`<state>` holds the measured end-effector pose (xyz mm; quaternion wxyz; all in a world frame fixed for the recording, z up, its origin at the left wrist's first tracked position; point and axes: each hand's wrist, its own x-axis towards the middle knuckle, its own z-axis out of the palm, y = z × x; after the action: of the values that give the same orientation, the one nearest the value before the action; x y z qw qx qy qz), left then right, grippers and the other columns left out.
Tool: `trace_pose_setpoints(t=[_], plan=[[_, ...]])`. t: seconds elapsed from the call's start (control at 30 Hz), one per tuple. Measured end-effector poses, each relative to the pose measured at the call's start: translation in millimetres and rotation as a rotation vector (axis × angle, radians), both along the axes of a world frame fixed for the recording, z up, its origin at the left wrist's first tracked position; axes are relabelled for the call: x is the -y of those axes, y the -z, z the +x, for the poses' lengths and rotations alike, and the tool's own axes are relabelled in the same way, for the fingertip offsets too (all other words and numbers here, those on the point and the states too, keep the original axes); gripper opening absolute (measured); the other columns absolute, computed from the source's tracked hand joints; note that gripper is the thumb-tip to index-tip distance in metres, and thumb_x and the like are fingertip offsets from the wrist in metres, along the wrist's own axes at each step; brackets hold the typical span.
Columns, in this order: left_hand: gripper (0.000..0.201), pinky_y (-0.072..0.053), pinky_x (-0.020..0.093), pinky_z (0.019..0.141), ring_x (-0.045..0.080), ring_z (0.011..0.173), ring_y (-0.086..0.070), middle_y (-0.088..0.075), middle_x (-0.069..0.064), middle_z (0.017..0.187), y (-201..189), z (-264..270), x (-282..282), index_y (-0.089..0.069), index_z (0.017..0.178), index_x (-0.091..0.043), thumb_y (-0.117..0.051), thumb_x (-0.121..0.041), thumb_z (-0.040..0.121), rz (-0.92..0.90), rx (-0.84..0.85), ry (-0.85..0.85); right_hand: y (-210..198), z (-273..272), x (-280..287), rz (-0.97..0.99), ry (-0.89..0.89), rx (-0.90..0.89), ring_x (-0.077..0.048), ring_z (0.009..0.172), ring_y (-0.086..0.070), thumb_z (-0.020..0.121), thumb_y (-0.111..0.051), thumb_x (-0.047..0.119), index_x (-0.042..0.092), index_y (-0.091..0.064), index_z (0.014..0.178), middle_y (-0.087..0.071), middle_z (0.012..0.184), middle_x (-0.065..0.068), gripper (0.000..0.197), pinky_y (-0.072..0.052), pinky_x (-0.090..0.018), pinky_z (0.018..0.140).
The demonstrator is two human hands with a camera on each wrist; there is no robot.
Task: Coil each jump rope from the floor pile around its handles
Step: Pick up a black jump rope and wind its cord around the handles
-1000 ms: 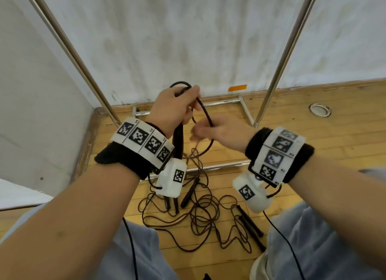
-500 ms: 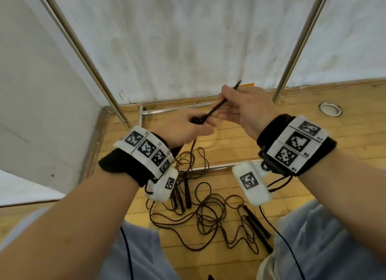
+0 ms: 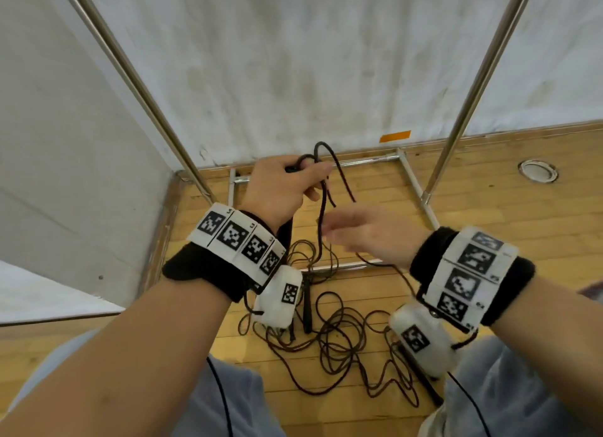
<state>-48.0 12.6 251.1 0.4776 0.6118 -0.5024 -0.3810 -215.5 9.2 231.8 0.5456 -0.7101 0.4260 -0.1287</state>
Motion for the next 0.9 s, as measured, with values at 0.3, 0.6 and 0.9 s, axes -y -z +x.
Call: trace_pose_setpoints(t=[0.3,0.6,0.9], plan=[[0.008,-0.031,0.027,0.049,0.014,0.053,-0.041,-0.054,0.012,0.069,-12.7,3.5,-4.8,-0.072,0.081,-0.015,-0.064,-0.015,0.08,0.025,-0.125,0.078,-16.9,5.8,8.2,-0.084,0.343,0.231,-0.008,0.062,-0.066,0.096,-0.049,0.017,0.014,-0.062,0.084,-0.07,0.075,0.001,0.017,-0.054,-0.022,0.06],[0.018,-0.032,0.006,0.039,-0.007,0.043,-0.05,-0.06,-0.014,0.057,26.7,-19.5,-15.4,-0.065,0.078,-0.034,-0.058,-0.044,0.091,0.337,0.62,0.501,-78.5,-14.6,34.4,0.093,0.612,0.862,-0.014,0.057,-0.061,0.097,-0.049,0.014,0.005,-0.057,0.088,-0.07,0.072,-0.009,0.015,-0.051,-0.023,0.057],[0.02,-0.039,0.013,0.04,0.011,0.062,-0.07,-0.074,0.0,0.074,-7.7,-8.6,-3.7,-0.068,0.079,-0.015,-0.059,-0.027,0.093,0.024,-0.037,0.127,-44.6,-15.7,14.3,0.073,0.417,0.337,-0.019,0.103,-0.06,0.085,-0.06,0.001,0.006,-0.057,0.113,-0.062,0.113,-0.008,0.029,-0.052,-0.034,0.088]])
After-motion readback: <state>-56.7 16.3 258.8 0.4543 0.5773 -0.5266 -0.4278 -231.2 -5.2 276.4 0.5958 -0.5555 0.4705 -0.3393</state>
